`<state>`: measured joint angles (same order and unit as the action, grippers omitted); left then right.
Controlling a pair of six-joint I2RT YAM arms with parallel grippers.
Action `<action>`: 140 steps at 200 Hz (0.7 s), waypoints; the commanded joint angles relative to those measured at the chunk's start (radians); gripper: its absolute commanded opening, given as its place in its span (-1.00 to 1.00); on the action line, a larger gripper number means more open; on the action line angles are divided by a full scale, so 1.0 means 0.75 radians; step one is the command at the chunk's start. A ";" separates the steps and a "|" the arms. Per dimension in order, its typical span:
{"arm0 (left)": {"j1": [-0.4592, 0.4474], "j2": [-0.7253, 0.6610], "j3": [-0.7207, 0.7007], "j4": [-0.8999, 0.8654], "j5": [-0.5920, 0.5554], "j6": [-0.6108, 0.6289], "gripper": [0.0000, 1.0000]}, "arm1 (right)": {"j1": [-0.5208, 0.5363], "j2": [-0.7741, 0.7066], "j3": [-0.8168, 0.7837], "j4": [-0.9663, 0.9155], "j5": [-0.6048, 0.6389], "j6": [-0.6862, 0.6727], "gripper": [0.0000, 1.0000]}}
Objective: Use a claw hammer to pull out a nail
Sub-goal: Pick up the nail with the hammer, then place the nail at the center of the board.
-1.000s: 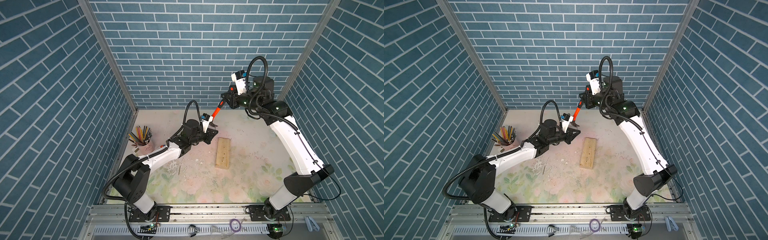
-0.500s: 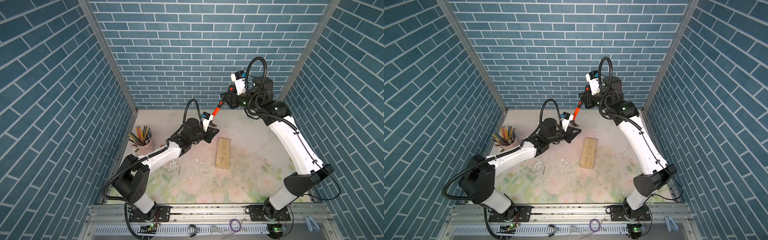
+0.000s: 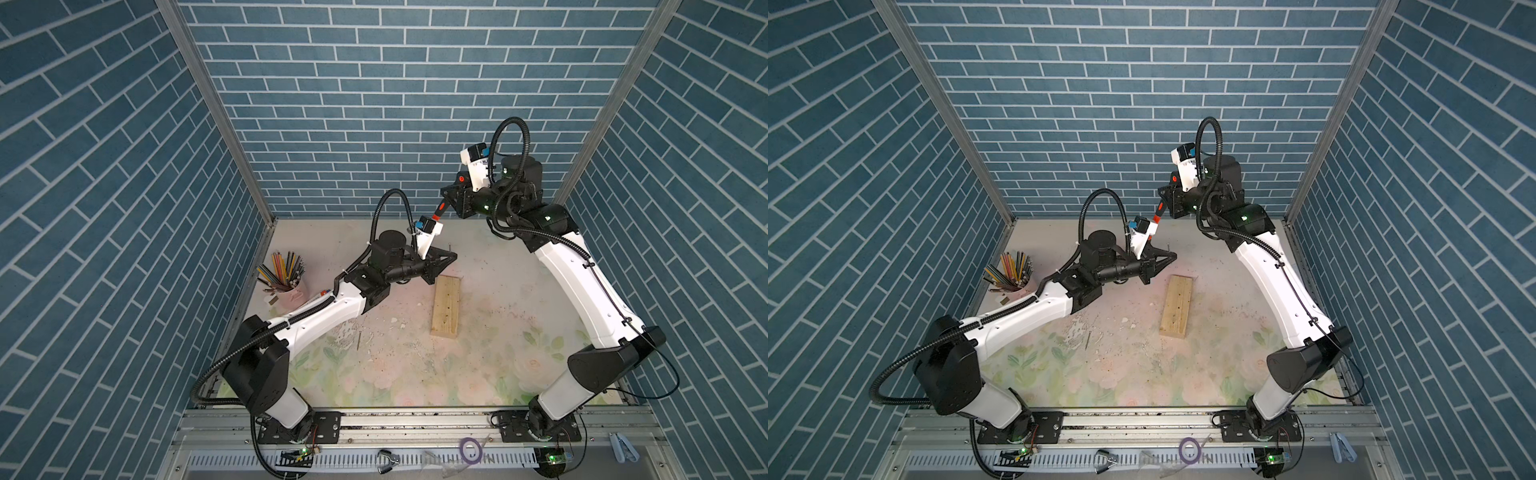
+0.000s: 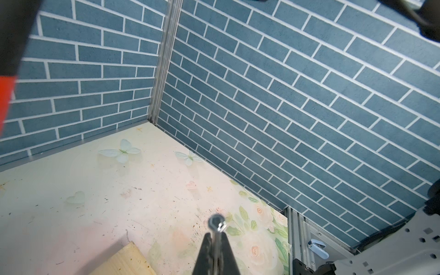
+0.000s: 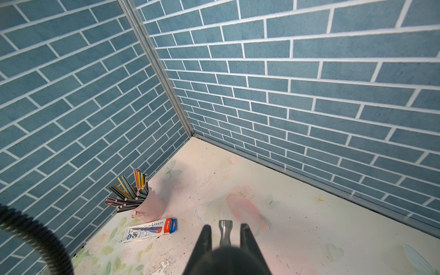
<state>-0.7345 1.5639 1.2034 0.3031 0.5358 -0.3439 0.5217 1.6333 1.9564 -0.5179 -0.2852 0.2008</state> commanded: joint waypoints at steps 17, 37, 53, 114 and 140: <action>0.003 -0.052 0.033 -0.134 -0.037 0.058 -0.93 | 0.006 -0.086 -0.031 0.182 0.045 -0.018 -1.00; 0.002 -0.077 0.030 -0.226 -0.053 0.075 -0.93 | 0.005 -0.103 -0.069 0.220 0.063 -0.005 -1.00; 0.005 -0.109 0.007 -0.303 -0.083 0.090 -0.93 | 0.006 -0.110 -0.091 0.246 0.077 0.011 -1.00; 0.115 -0.280 -0.156 -0.608 -0.194 0.074 -0.94 | 0.005 -0.111 -0.120 0.267 0.130 0.045 -1.00; 0.124 -0.315 -0.163 -0.803 -0.313 0.094 -0.94 | 0.006 -0.112 -0.134 0.267 0.139 0.051 -1.00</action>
<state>-0.6472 1.3533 1.0988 -0.1211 0.3927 -0.2974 0.5217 1.6081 1.8515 -0.4282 -0.1940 0.2054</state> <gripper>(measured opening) 0.075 0.202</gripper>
